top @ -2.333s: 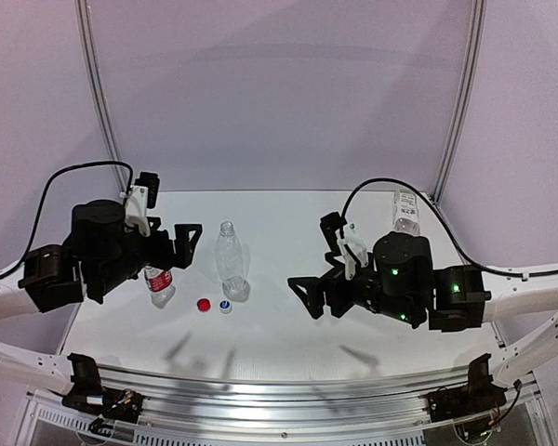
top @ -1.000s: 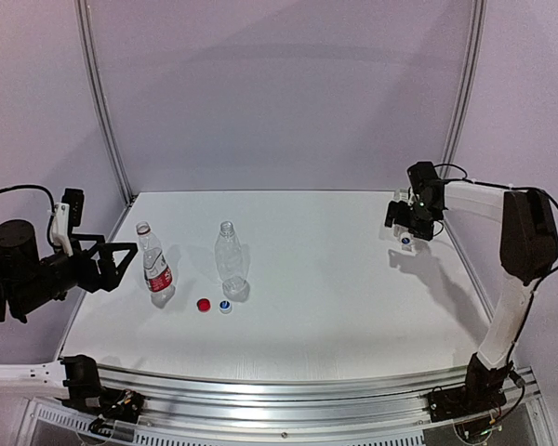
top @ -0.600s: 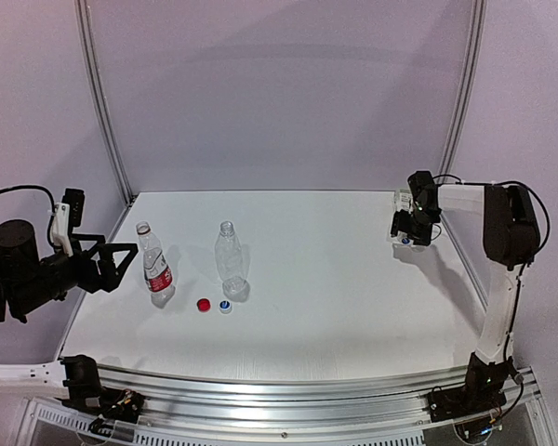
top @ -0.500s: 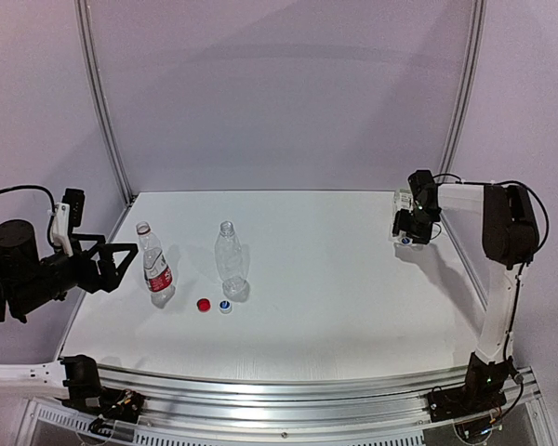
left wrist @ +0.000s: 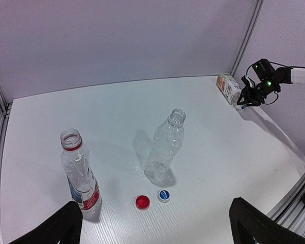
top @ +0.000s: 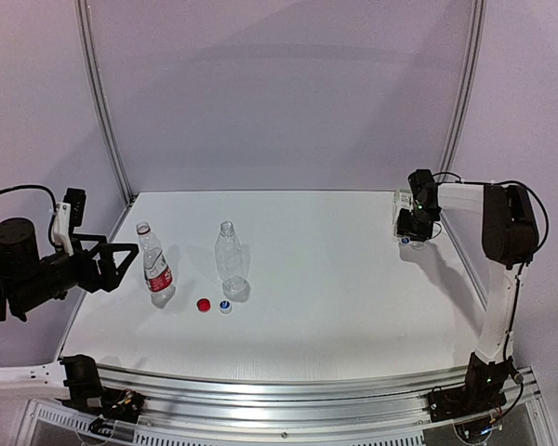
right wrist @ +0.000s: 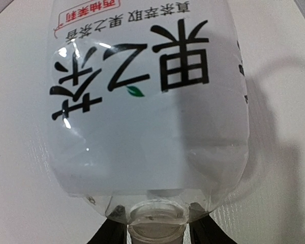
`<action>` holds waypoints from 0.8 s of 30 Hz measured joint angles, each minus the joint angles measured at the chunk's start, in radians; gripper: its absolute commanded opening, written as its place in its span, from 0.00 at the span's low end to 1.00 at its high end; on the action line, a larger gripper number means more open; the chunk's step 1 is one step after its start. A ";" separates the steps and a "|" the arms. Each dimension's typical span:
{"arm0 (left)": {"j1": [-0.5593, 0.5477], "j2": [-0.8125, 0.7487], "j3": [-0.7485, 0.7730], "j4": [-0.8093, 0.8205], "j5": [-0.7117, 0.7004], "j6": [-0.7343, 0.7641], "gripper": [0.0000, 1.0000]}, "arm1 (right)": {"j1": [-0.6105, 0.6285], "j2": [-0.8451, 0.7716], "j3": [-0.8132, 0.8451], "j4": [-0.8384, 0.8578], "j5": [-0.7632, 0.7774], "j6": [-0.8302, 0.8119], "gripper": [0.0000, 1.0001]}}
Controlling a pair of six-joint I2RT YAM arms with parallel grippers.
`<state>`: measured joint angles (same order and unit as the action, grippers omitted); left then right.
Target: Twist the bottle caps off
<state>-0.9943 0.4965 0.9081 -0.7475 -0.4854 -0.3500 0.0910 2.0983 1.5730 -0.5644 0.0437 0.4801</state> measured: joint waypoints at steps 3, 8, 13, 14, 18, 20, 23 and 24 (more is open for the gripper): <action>0.014 0.001 0.000 0.003 0.017 0.000 0.99 | 0.000 0.013 0.004 0.001 0.001 -0.008 0.36; 0.024 0.002 0.000 0.016 0.038 0.001 0.99 | 0.000 0.041 0.004 0.002 0.002 -0.010 0.14; 0.030 0.002 0.000 0.023 0.049 0.003 0.99 | 0.000 0.039 0.003 0.008 0.003 -0.019 0.07; 0.031 0.002 0.000 0.024 0.054 0.004 0.99 | 0.000 0.033 -0.001 0.007 0.004 -0.020 0.06; 0.039 0.002 0.000 0.034 0.068 0.011 0.99 | 0.001 -0.048 -0.053 -0.019 0.002 -0.027 0.04; 0.040 0.002 0.000 0.042 0.077 0.014 0.99 | 0.010 -0.132 -0.098 -0.027 -0.002 -0.031 0.04; 0.042 0.003 -0.004 0.060 0.098 0.016 0.99 | 0.037 -0.289 -0.163 -0.031 0.000 -0.034 0.04; 0.042 0.003 -0.008 0.069 0.105 0.016 0.99 | 0.060 -0.350 -0.185 -0.028 0.002 -0.035 0.03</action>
<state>-0.9520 0.4999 0.9005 -0.6781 -0.3801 -0.3340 0.1509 1.7481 1.3880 -0.5926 0.0460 0.4446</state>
